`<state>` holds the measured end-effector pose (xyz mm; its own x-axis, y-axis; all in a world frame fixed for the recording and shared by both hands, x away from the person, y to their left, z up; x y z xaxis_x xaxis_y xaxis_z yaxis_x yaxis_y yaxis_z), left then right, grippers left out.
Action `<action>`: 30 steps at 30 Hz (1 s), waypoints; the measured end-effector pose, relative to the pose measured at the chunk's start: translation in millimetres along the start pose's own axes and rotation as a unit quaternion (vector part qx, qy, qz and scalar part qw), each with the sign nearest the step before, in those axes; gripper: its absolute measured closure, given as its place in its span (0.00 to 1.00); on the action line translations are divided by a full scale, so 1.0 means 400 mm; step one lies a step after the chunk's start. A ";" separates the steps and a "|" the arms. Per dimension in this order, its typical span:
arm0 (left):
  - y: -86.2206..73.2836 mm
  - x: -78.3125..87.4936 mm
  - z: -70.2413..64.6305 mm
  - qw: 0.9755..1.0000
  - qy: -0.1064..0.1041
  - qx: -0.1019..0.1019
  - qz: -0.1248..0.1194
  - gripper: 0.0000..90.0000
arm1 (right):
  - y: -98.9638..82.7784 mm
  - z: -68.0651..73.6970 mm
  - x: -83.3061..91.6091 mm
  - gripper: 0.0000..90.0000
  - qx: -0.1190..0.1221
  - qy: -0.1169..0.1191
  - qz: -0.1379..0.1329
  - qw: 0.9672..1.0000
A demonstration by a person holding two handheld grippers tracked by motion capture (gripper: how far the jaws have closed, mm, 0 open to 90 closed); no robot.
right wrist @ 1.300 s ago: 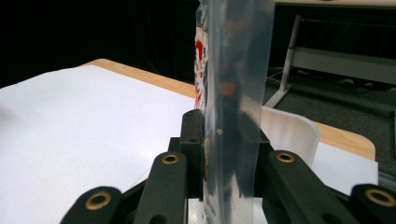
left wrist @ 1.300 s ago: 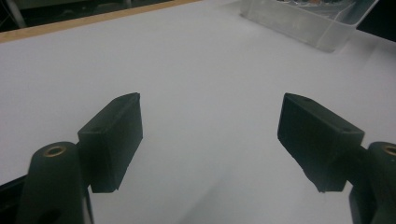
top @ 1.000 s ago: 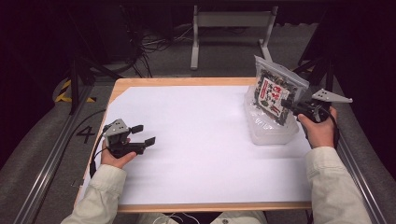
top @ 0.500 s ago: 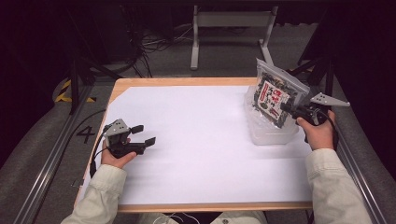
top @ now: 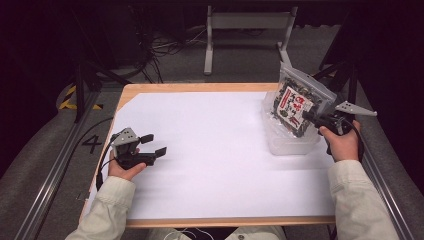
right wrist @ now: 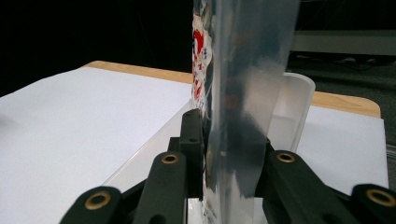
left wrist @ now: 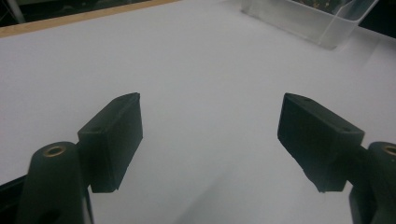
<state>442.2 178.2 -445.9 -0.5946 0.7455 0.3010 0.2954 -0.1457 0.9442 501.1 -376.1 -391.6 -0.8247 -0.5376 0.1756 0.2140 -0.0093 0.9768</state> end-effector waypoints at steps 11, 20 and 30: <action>-0.001 0.001 0.002 1.000 0.002 -0.001 0.001 0.25 | 0.000 0.004 0.002 0.83 0.002 0.002 0.001 1.000; 0.000 0.002 0.001 1.000 0.001 0.001 -0.001 0.25 | 0.024 0.013 0.010 0.58 0.002 -0.001 -0.018 1.000; 0.011 0.023 -0.033 1.000 -0.003 -0.014 -0.007 0.25 | 0.054 0.035 0.074 0.37 0.015 -0.021 -0.036 0.999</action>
<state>428.0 176.0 -437.3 -0.5945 0.7512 0.2868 0.2665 -0.1524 0.9517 474.3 -380.4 -363.4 -0.8591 -0.5001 0.1089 0.1375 -0.0205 0.9903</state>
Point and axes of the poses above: each handheld gripper's, and its own axes: x roughly backward along the jaws, y roughly out of its top, z roughly to its left, the point moved 6 cm from there along -x, roughly forward along the jaws, and after that the axes turned 8 degrees about -z, right-handed, at the moved point
